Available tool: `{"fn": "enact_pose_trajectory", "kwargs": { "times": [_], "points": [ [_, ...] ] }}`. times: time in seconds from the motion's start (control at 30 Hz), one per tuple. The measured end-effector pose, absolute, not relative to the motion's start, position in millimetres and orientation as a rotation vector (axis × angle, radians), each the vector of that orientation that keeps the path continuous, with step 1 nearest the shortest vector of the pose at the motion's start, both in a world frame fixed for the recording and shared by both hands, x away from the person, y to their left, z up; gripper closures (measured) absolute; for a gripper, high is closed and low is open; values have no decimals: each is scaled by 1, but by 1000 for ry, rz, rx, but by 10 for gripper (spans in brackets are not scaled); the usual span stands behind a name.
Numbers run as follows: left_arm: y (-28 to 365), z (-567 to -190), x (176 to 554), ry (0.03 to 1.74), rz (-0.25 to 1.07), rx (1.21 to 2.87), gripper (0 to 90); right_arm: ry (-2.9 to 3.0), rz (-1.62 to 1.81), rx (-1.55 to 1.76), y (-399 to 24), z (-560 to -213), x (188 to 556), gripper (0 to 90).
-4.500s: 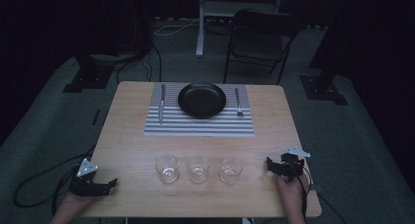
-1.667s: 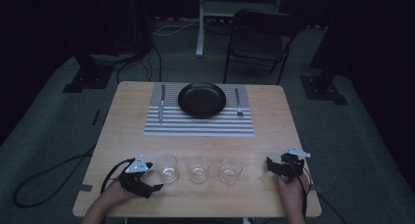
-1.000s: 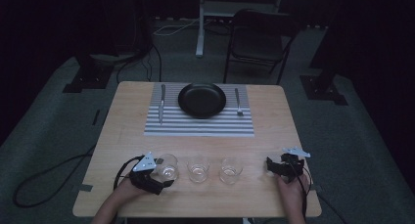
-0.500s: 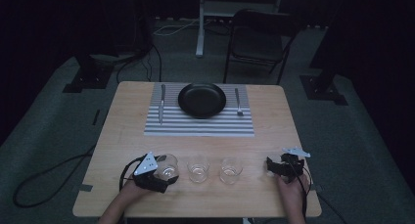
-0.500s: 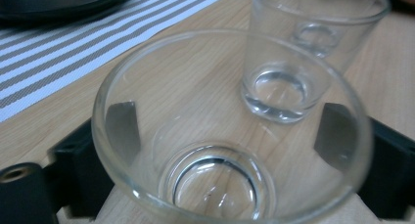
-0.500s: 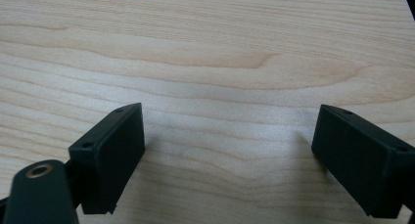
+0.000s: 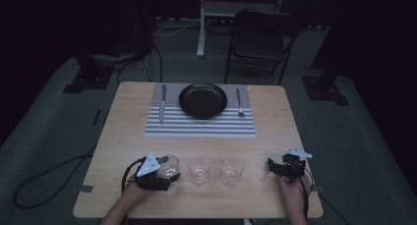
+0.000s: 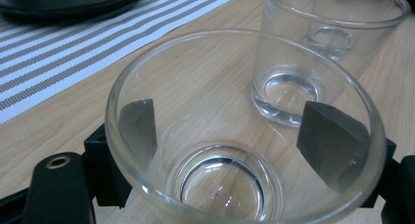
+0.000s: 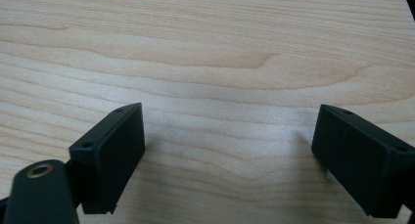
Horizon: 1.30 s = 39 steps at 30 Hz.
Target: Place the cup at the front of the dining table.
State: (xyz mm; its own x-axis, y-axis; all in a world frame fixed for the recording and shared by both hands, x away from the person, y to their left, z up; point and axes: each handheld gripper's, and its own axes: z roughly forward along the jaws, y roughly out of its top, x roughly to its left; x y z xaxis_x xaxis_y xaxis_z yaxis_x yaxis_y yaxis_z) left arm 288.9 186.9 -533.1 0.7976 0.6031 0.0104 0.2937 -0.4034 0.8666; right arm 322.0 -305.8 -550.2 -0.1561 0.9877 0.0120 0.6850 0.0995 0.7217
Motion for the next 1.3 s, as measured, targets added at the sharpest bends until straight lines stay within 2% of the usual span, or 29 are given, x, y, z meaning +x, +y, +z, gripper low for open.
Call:
{"fn": "enact_pose_trajectory", "kwargs": {
  "times": [0.23, 0.83, 1.3],
  "points": [
    [188, -529, 290, 681, 378, 2005, 201, 1900, 821, 1630, -306, -550, 322, 123],
    [196, -513, 294, 740, 418, 1994, 201, 1900, 821, 1630, -306, -550, 322, 123],
    [186, -514, 316, 834, 474, 1993, 200, 1901, 821, 1627, -306, -550, 322, 123]
  ]
}}
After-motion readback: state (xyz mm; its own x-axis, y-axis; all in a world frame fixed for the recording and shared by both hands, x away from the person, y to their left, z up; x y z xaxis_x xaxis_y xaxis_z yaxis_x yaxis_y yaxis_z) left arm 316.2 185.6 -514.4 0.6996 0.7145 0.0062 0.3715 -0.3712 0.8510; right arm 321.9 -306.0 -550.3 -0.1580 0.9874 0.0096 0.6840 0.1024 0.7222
